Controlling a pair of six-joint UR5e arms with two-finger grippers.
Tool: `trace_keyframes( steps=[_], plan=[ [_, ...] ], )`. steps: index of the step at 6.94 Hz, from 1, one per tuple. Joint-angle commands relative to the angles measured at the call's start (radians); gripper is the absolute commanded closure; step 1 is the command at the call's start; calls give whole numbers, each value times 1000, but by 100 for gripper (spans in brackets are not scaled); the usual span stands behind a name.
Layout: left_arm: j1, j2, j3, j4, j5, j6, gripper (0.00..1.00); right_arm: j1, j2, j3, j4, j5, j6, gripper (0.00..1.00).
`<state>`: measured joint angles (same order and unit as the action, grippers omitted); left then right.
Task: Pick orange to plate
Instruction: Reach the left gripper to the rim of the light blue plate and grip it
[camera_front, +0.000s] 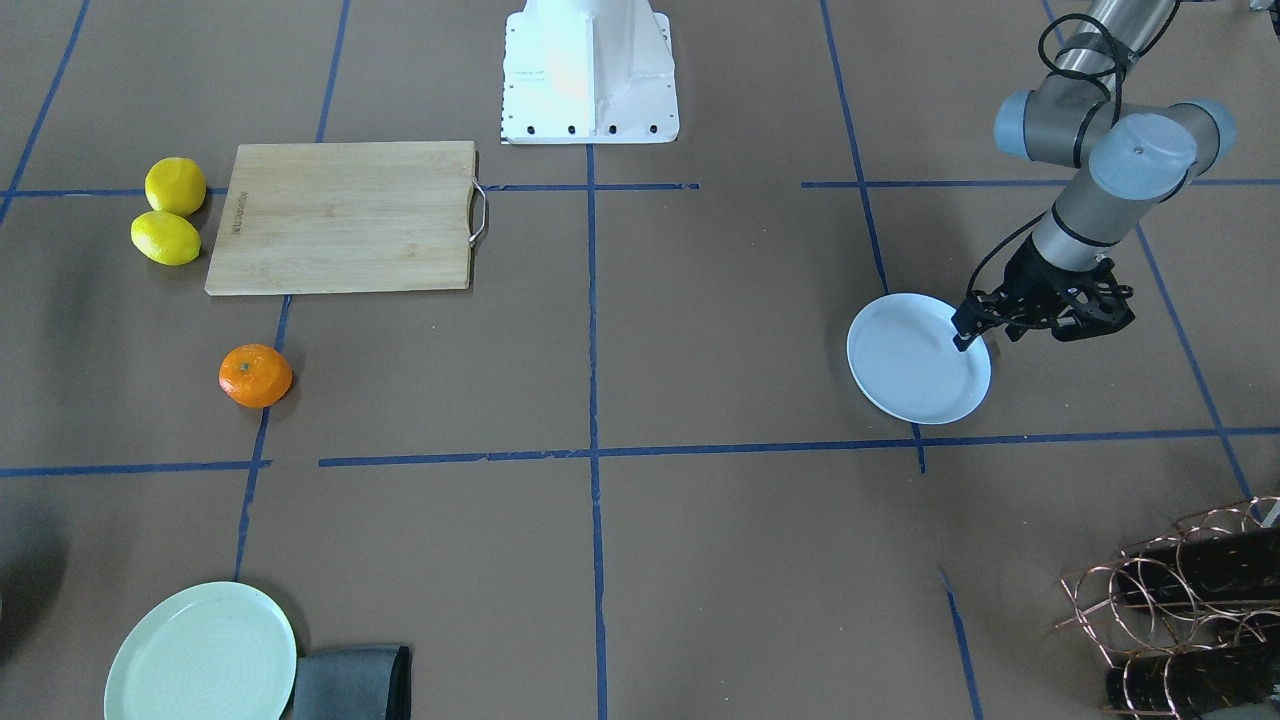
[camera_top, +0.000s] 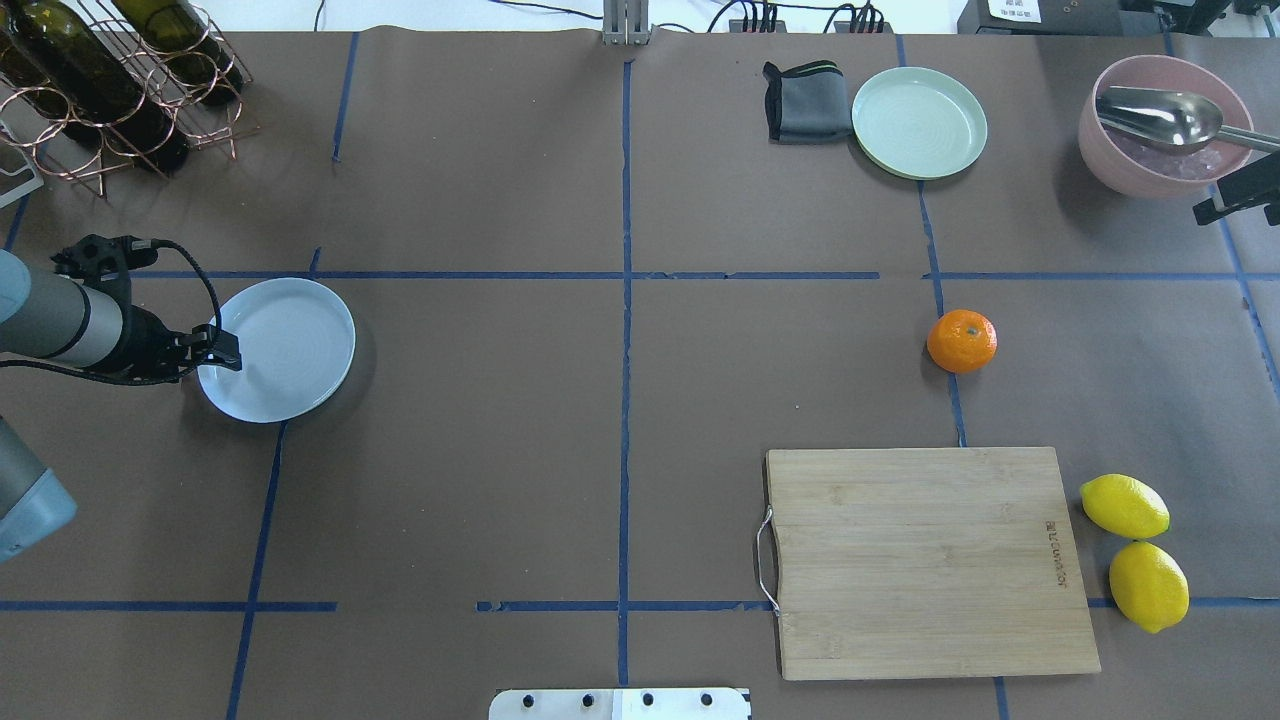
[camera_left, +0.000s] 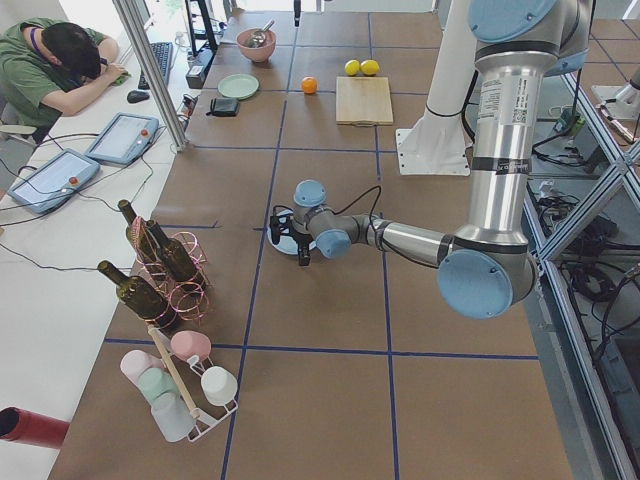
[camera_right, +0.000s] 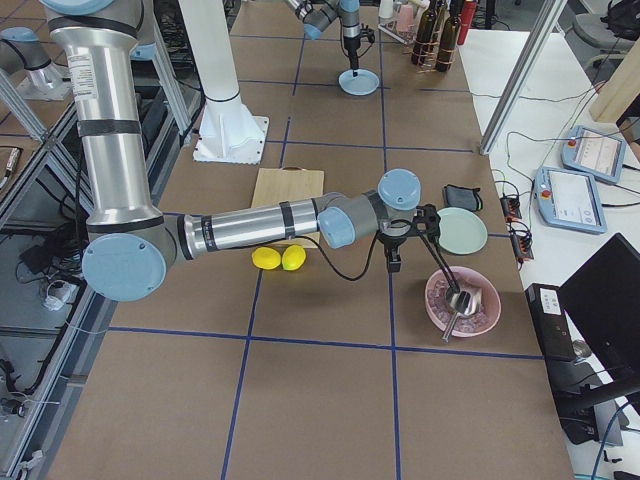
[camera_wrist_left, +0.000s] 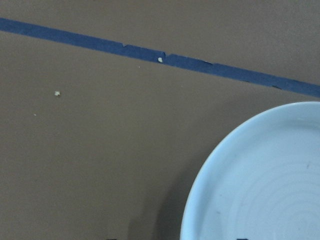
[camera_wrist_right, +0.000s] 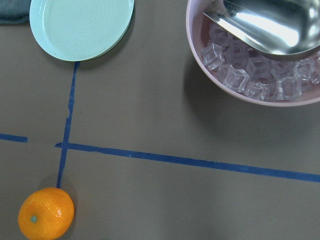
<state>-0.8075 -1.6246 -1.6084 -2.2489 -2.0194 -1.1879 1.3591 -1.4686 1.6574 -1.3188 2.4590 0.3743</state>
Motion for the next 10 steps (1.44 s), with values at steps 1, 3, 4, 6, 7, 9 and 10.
trace_keyframes(
  steps=[1, 3, 4, 6, 7, 9, 10],
  plan=[
    [4, 0, -4, -1, -1, 2, 57, 0, 2, -1, 0, 0, 0, 0],
    [-2, 12, -22, 0, -2, 5, 88, 0, 1, 1, 0, 0, 2, 0],
    [-2, 14, -21, 0, -7, 4, 95, 0, 1, -1, 0, 2, 2, 0],
    [-13, 31, -83, 3, -27, -4, 100, 0, 5, 13, 1, 2, 46, 0],
    [-91, 43, -123, 9, -148, -9, 100, -2, 19, 21, 1, 3, 89, 0],
    [-215, 7, -123, 12, -335, -22, 100, -44, 36, 21, 1, -2, 135, 0],
    [-208, -76, -105, 12, -331, -159, 100, -67, 54, 21, 1, -9, 167, 0]
  ],
)
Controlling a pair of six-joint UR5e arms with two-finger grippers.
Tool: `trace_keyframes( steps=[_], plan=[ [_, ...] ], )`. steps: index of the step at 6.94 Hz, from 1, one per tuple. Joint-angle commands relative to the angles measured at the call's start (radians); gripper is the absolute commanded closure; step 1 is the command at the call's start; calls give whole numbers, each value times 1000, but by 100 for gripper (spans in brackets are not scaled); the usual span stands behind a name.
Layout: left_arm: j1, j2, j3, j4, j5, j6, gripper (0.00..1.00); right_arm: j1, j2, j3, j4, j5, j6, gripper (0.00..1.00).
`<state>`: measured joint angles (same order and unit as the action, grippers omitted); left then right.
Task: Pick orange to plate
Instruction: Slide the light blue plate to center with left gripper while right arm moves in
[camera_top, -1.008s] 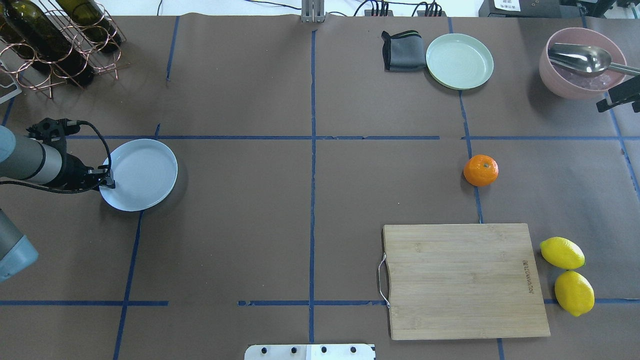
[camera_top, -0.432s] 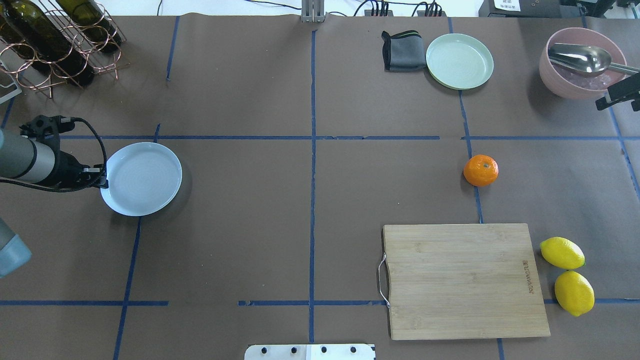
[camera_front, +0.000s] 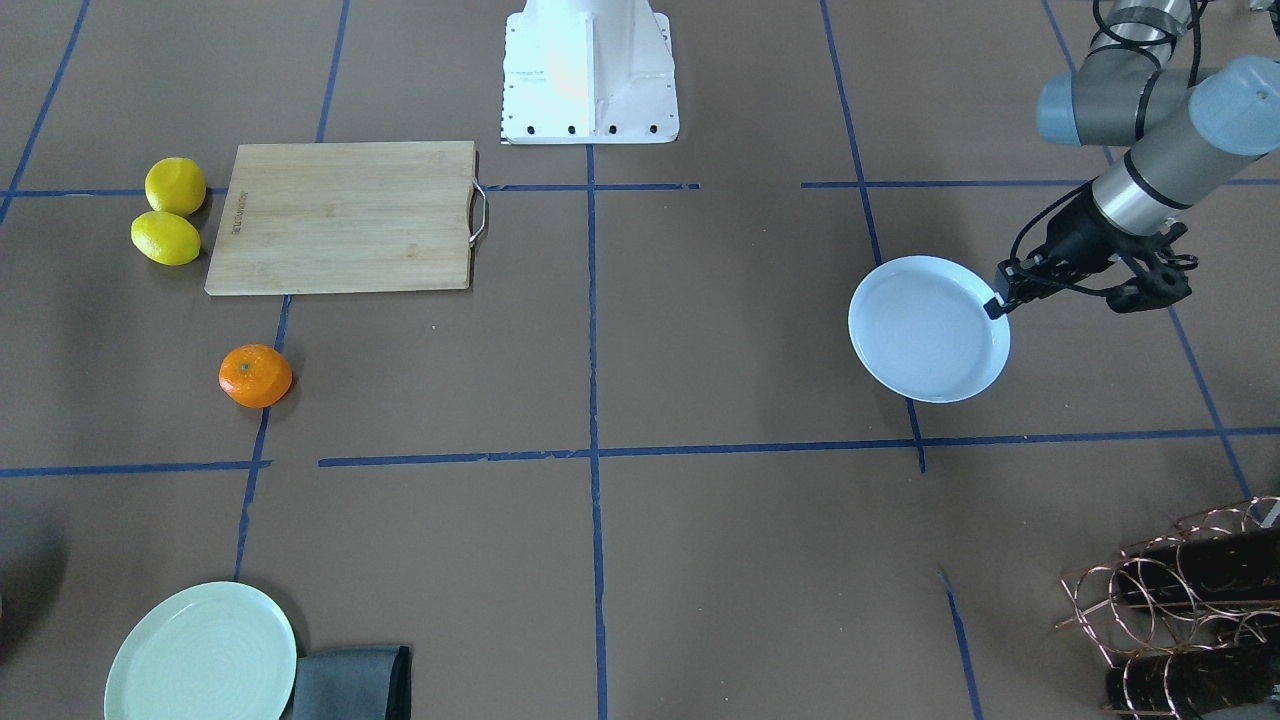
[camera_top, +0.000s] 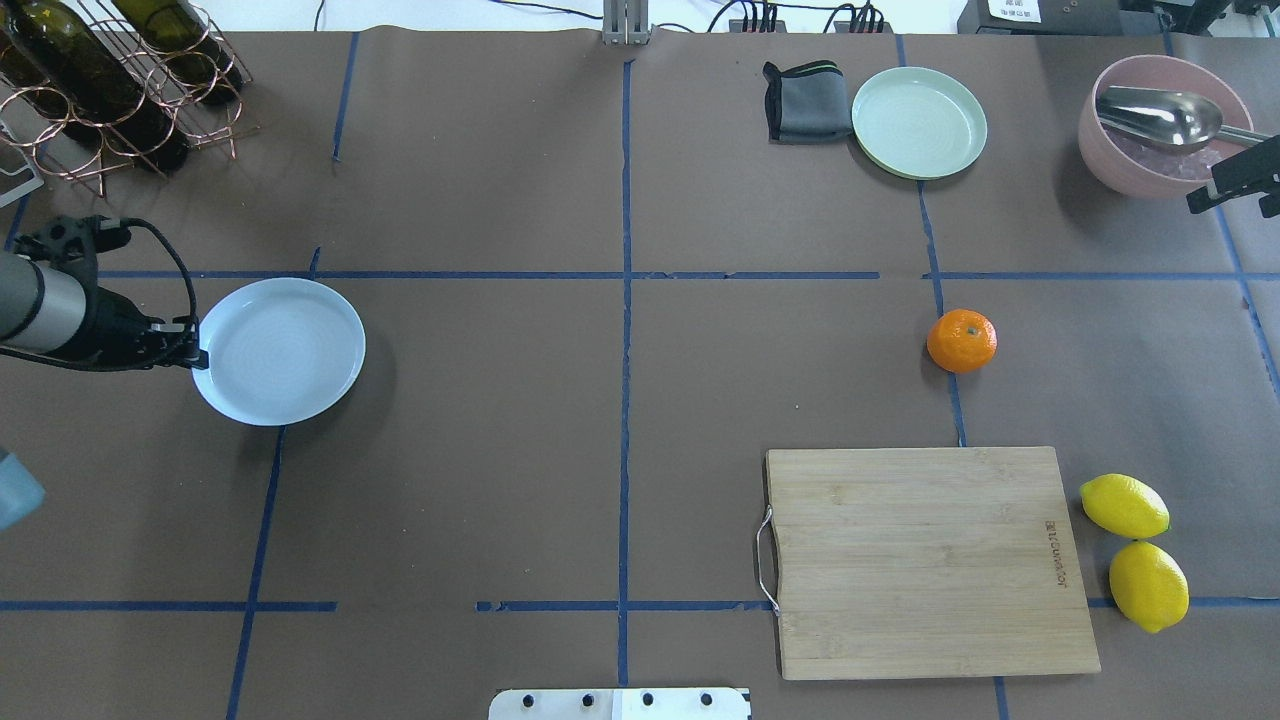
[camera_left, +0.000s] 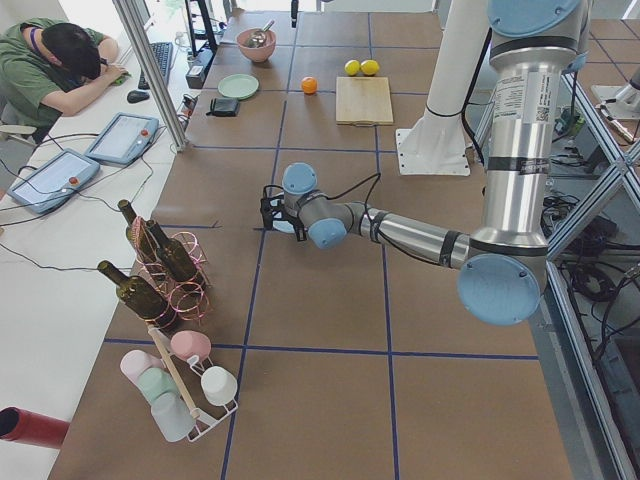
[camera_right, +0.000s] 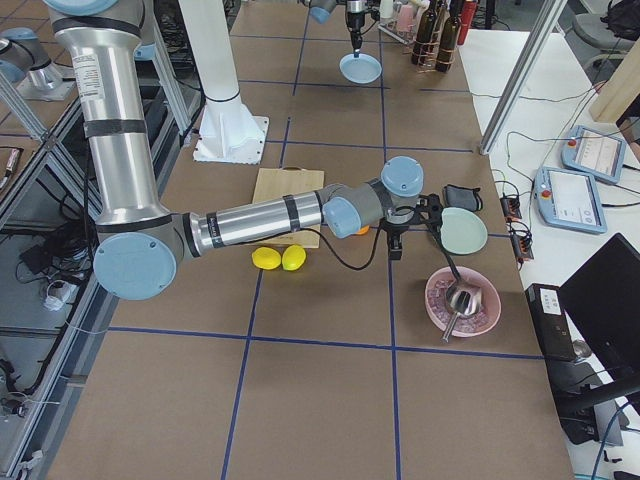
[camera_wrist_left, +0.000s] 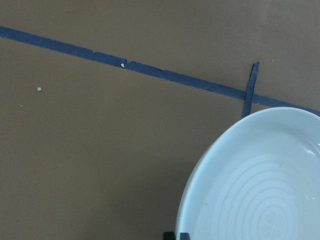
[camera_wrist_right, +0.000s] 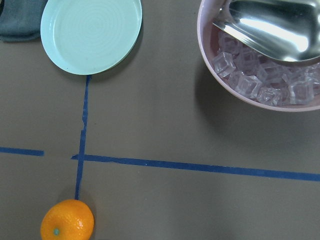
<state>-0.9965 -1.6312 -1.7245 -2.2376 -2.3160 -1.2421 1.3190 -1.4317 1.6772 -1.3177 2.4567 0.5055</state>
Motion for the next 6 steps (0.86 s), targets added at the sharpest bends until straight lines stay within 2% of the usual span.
trace_keyframes(
  steps=[1, 2, 3, 4, 6],
  plan=[
    [-4, -205, 61, 1, -31, -310, 100, -88, 52, 9, 2, -71, 126, 0],
    [94, -270, 75, 1, 16, -433, 100, -168, 77, 27, 2, -152, 212, 0],
    [245, -338, 89, 12, 174, -551, 100, -217, 104, 36, 2, -188, 285, 0],
    [321, -410, 132, 62, 285, -592, 100, -248, 117, 48, 2, -199, 329, 0],
    [387, -514, 213, 98, 377, -647, 100, -291, 137, 50, 2, -245, 372, 0]
  ],
)
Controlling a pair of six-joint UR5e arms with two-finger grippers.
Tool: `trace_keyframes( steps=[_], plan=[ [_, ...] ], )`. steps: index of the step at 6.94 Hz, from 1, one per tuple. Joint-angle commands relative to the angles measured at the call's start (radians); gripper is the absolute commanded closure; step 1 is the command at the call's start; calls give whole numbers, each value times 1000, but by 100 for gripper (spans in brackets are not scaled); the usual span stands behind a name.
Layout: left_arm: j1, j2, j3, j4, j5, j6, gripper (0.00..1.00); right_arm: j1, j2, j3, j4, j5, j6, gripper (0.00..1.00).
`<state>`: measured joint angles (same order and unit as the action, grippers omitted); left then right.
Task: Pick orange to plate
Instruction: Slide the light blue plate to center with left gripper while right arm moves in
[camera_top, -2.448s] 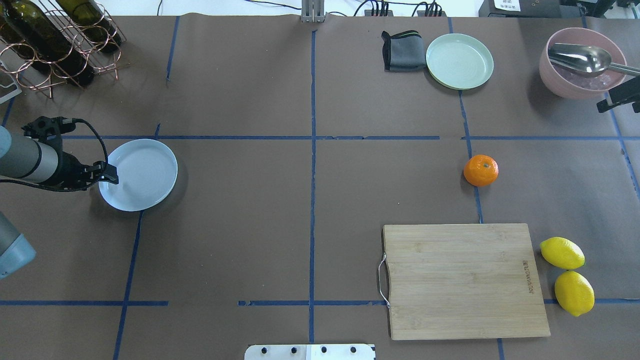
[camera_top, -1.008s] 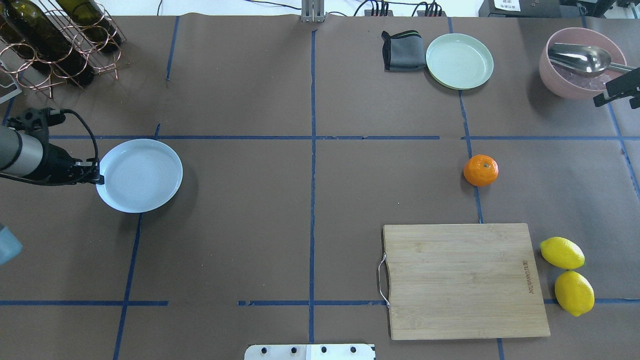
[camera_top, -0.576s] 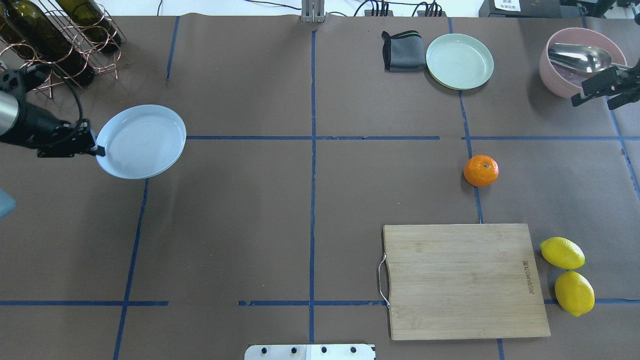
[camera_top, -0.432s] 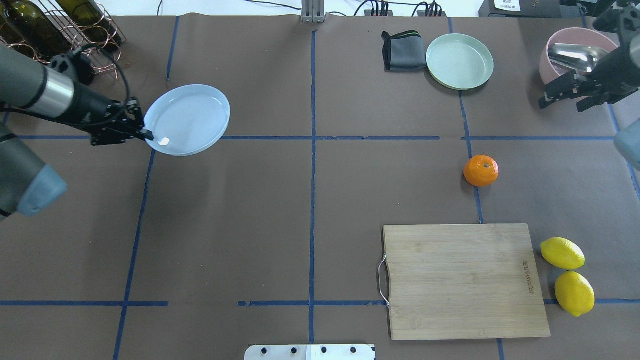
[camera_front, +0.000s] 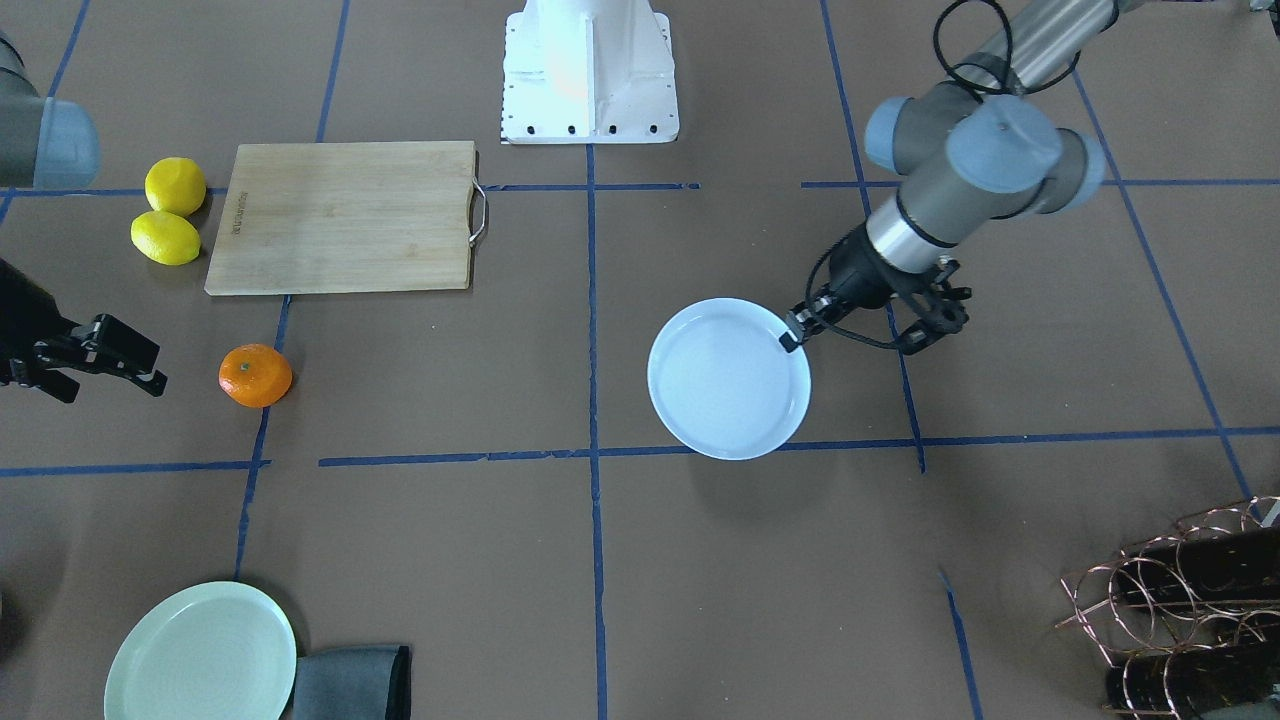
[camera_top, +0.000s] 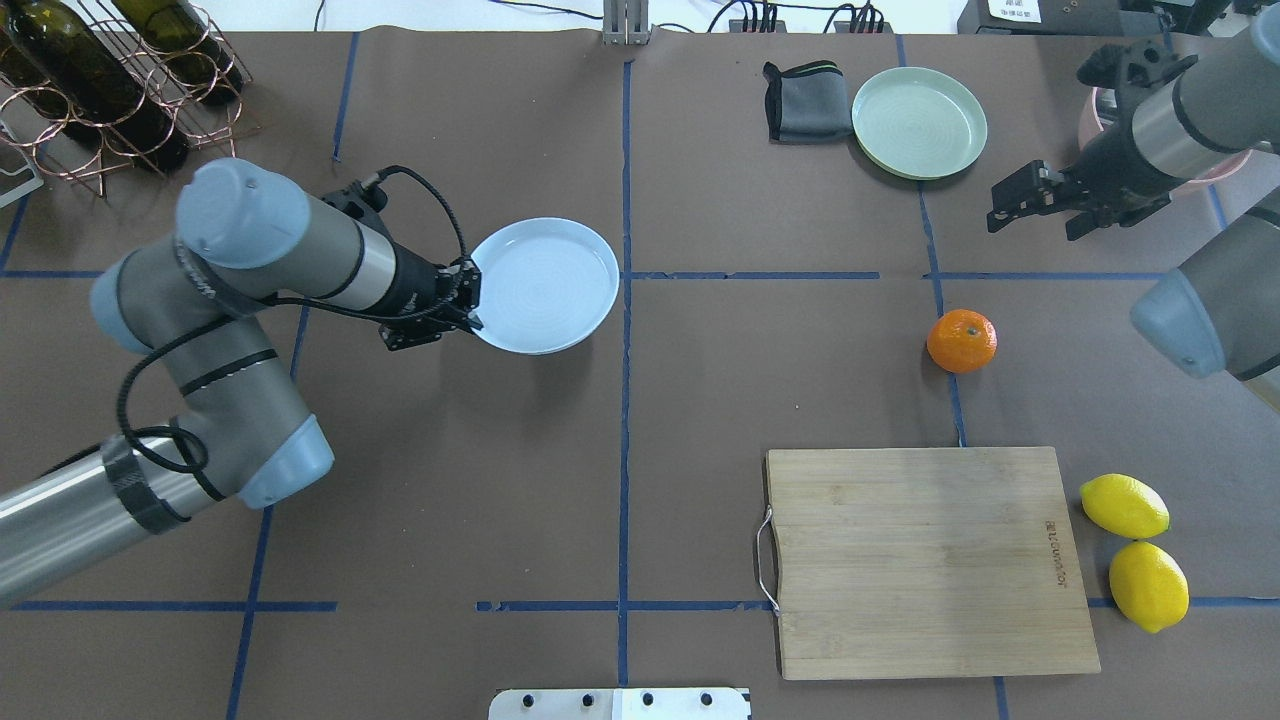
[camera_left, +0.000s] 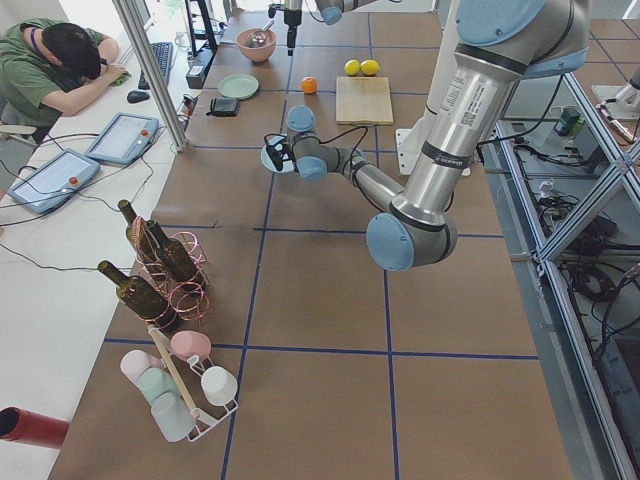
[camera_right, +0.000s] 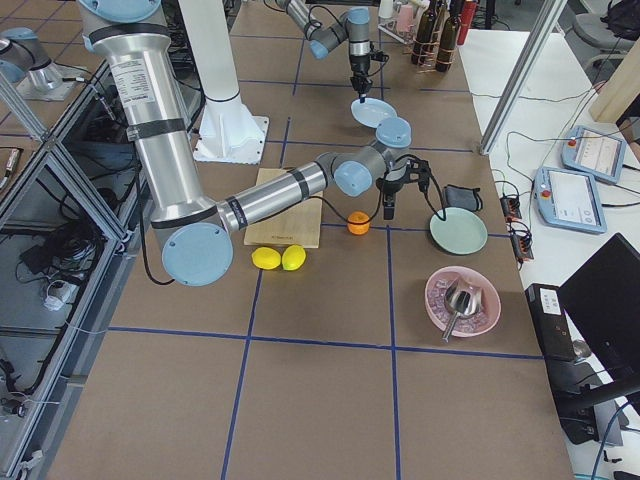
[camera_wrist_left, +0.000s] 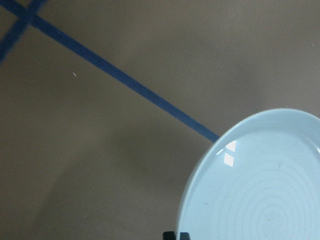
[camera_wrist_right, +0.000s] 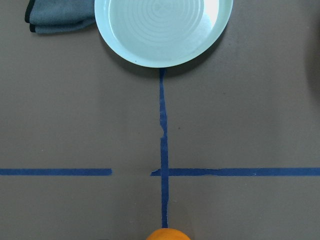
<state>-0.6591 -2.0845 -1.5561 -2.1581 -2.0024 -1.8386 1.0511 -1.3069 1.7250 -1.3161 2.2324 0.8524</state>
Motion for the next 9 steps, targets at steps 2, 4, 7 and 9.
trace_keyframes(
  steps=[2, 4, 7, 9],
  plan=[
    [88, -100, 67, 20, 73, -64, 100, -23, 17, 8, 0, -20, 27, 0],
    [107, -104, 59, 18, 71, -57, 100, -23, 17, 7, -2, -20, 27, 0],
    [114, -92, 42, 17, 80, -22, 0, -25, 15, 5, -2, -20, 27, 0],
    [107, -65, -14, 29, 79, 13, 0, -51, 9, 1, 0, -26, 42, 0]
  ],
)
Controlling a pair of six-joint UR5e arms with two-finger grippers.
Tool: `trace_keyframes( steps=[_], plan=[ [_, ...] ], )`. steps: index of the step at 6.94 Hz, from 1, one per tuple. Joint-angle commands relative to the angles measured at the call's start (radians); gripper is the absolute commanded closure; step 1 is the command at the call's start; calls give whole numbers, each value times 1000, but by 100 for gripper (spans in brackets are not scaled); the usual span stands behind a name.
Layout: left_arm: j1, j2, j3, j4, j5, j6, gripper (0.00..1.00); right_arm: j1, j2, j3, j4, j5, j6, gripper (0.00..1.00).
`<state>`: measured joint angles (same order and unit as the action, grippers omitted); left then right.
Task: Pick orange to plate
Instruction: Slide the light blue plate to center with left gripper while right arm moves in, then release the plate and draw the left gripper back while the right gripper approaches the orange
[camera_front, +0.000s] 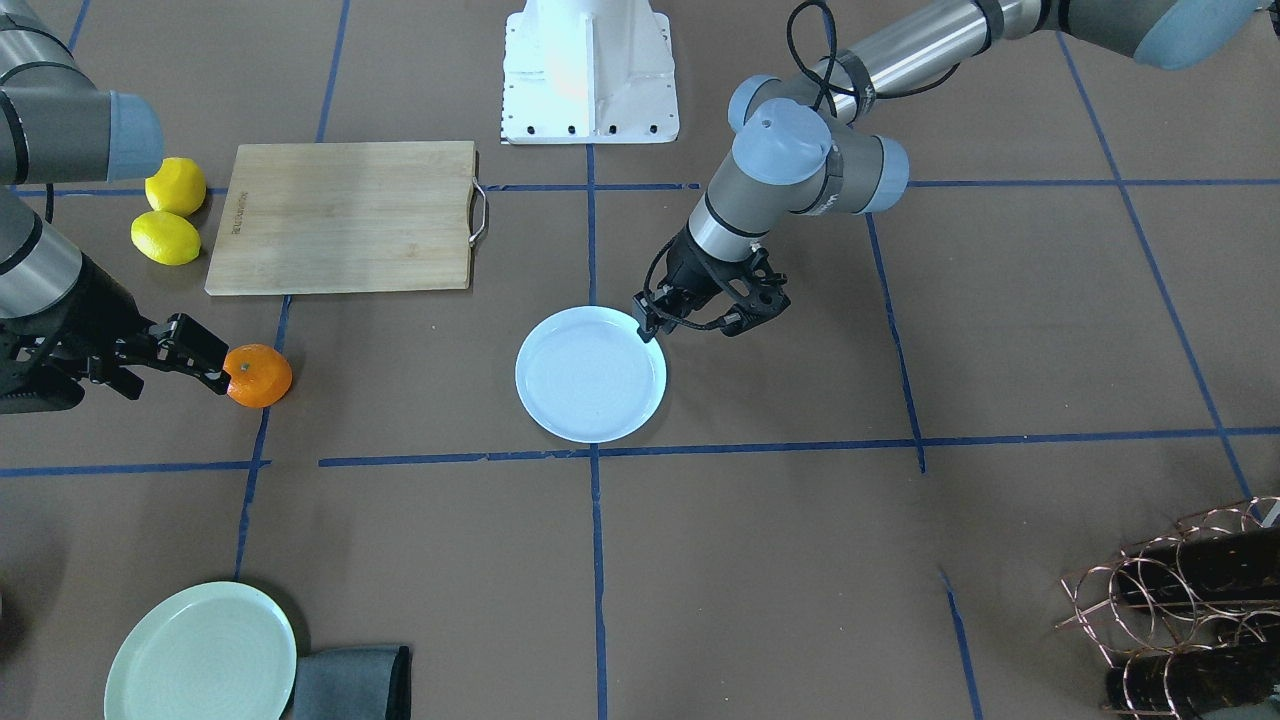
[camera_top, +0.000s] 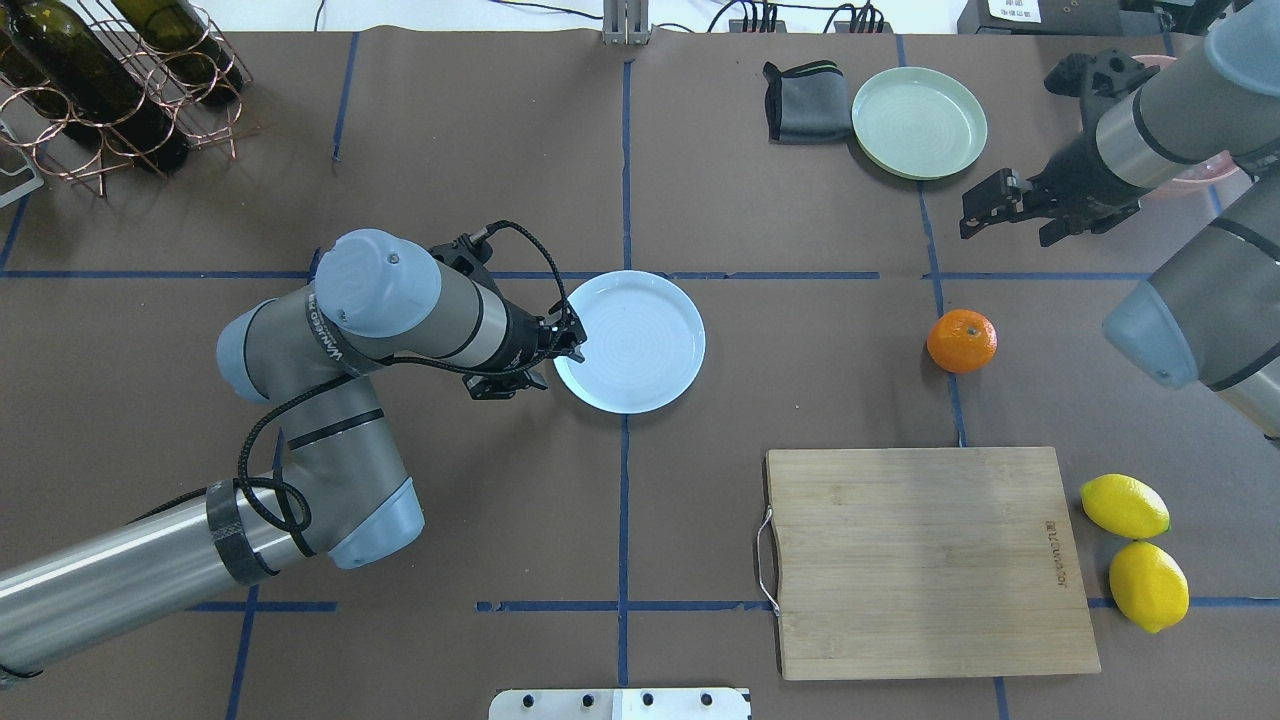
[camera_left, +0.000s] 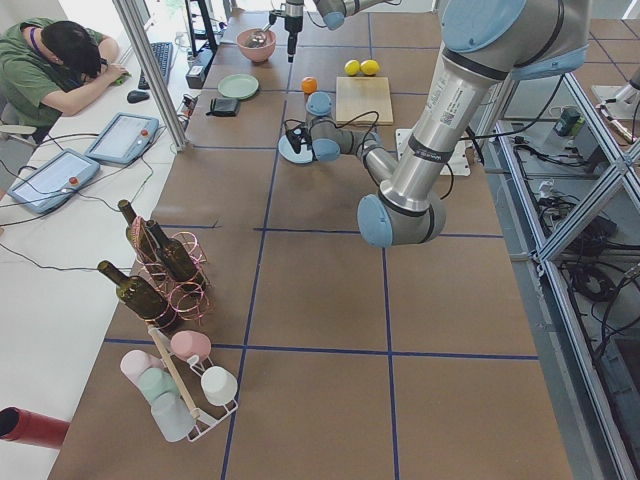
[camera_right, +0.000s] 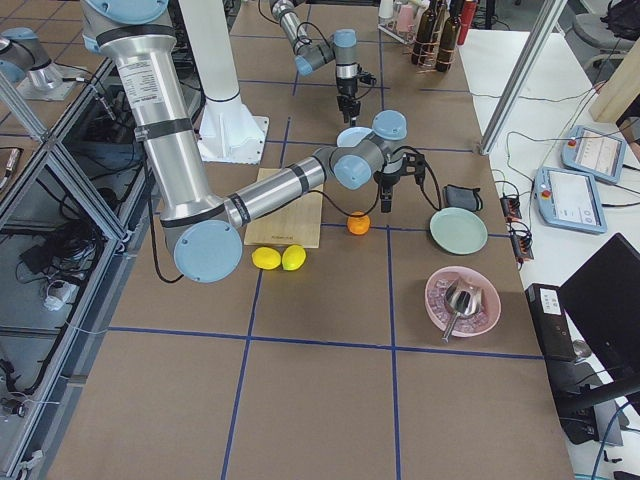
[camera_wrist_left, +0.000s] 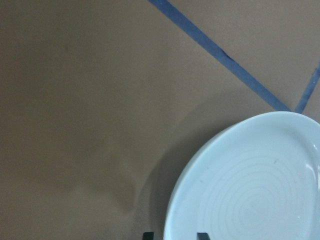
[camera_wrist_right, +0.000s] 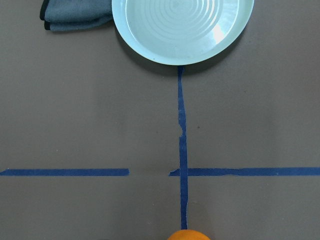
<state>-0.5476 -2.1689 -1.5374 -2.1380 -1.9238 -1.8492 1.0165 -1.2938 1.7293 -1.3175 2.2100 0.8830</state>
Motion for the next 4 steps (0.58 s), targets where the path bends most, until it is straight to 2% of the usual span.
trace_keyframes(
  steps=[1, 2, 3, 4],
  plan=[
    [-30, 32, -84, 91, -1, 109, 0, -45, -7, -2, 0, -48, 16, 0],
    [-58, 32, -137, 209, -1, 210, 0, -87, -9, -5, 0, -93, 33, 0],
    [-98, 35, -174, 270, -1, 284, 0, -146, -13, -8, 0, -158, 33, 0],
    [-127, 41, -178, 273, -3, 327, 0, -182, -15, -8, -2, -203, 33, 0]
  ],
)
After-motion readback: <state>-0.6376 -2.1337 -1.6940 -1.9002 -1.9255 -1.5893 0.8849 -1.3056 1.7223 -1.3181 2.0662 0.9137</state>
